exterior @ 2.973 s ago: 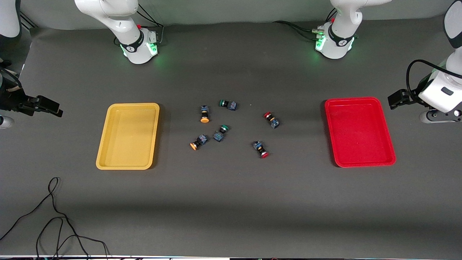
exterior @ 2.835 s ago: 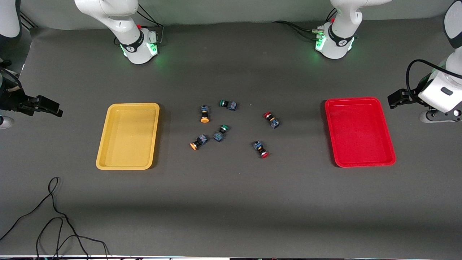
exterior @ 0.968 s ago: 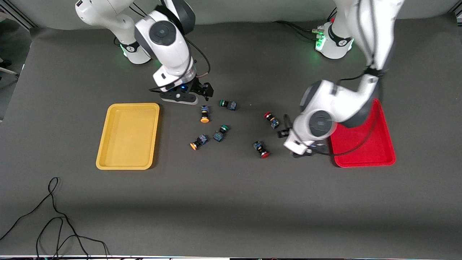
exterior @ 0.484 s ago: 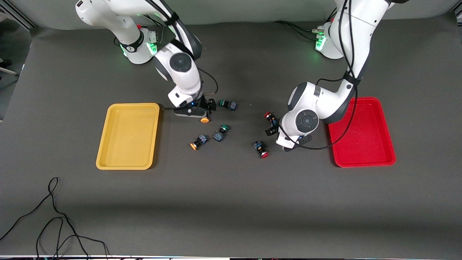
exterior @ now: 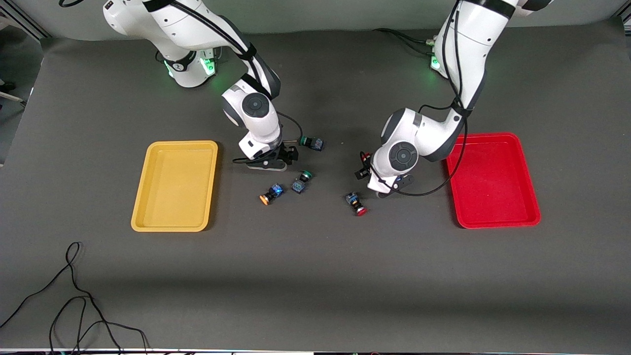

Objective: Place red and yellow buttons in trays
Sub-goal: 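Grasp a yellow button with the right gripper while the left gripper grasps a red button, then place the yellow button in the yellow tray while the left gripper places red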

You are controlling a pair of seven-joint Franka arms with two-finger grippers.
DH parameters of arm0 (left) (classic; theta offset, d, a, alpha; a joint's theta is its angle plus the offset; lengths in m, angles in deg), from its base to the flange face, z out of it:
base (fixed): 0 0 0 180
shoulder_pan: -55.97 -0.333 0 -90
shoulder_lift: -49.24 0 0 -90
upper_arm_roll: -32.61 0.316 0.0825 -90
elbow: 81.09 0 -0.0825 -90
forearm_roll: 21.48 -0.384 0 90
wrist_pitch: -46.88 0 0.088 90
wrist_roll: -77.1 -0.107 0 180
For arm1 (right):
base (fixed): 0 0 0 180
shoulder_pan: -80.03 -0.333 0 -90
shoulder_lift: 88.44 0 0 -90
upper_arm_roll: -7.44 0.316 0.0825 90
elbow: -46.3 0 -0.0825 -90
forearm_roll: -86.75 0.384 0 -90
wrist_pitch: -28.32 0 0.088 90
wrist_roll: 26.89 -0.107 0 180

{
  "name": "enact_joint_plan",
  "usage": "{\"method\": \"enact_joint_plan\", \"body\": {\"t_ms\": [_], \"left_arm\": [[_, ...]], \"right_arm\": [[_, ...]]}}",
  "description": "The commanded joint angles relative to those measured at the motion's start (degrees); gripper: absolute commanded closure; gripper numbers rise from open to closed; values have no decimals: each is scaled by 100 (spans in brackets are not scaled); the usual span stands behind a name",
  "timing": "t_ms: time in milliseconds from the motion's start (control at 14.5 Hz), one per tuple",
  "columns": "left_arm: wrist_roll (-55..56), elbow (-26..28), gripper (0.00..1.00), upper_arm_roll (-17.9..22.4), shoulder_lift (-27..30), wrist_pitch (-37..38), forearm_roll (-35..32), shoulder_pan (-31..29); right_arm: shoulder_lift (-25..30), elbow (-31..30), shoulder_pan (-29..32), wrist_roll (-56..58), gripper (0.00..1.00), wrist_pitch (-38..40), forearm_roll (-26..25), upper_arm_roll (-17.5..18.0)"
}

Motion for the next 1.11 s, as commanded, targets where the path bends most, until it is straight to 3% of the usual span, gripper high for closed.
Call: {"method": "enact_joint_plan", "body": {"t_ms": [0,138,207,346,553,691,830,899,1037], "left_arm": [[84,98,35,65,165,1,72,27],[76,81,90,65,191,1,72,53],[58,81,100,65,269,27,72,44],[-12,55,100,83,524,464,-94,18],[-21,11,100,153,1138,1438,-366,-183],[-361,10,100,144,1630,2255,-718,-595],[-1491,-277,100,179,1799,3151,-754,-1261],[-2150,-445,100,188,1791,3487,-885,-1674],[-3067,-386,100,180,1782,3552,-1542,-2221]], "right_arm": [[34,64,-56,-158,67,34,-155,-62],[52,81,-56,-158,75,69,-146,-62],[86,99,-56,-141,75,78,-146,-62],[314,238,-21,-106,75,479,-146,-79],[894,852,-21,-35,75,2076,-94,-185],[1184,1414,-21,183,75,3166,-58,-220],[1317,1960,127,543,75,3889,204,-290],[1370,2066,181,928,75,4031,354,-421],[1545,2033,181,2033,75,4068,408,-1077]]}}
